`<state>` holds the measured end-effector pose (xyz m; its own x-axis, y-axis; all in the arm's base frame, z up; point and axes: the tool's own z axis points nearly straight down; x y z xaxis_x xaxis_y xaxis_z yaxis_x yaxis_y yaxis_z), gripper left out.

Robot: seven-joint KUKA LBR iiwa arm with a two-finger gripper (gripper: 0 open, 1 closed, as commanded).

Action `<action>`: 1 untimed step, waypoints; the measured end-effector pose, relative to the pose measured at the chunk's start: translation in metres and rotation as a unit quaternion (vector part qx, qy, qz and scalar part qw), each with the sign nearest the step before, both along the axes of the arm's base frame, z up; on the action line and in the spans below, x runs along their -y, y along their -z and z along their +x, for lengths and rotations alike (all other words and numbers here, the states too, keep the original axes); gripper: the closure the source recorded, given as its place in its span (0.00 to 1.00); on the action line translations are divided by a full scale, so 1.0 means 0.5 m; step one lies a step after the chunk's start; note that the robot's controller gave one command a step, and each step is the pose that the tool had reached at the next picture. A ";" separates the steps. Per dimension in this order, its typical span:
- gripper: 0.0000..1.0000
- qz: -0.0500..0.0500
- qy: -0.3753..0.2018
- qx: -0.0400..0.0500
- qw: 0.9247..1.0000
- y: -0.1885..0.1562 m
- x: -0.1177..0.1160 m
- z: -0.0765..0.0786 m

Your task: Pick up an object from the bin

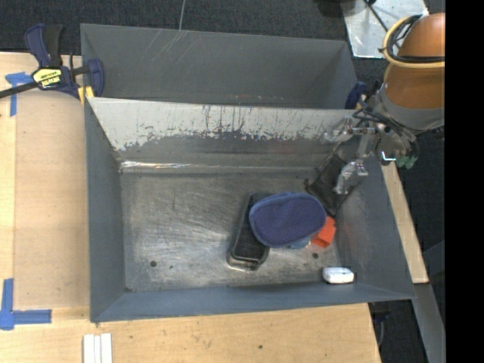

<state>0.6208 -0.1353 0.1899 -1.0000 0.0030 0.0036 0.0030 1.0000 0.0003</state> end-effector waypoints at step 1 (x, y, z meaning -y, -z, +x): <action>0.00 -0.002 -0.048 0.007 0.999 0.233 -0.167 -0.018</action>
Offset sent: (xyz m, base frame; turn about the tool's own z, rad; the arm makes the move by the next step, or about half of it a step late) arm -0.0125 0.0845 -0.1199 -0.0939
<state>0.6120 -0.0517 0.0737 -0.9956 -0.0930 -0.0108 -0.0929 0.9957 -0.0049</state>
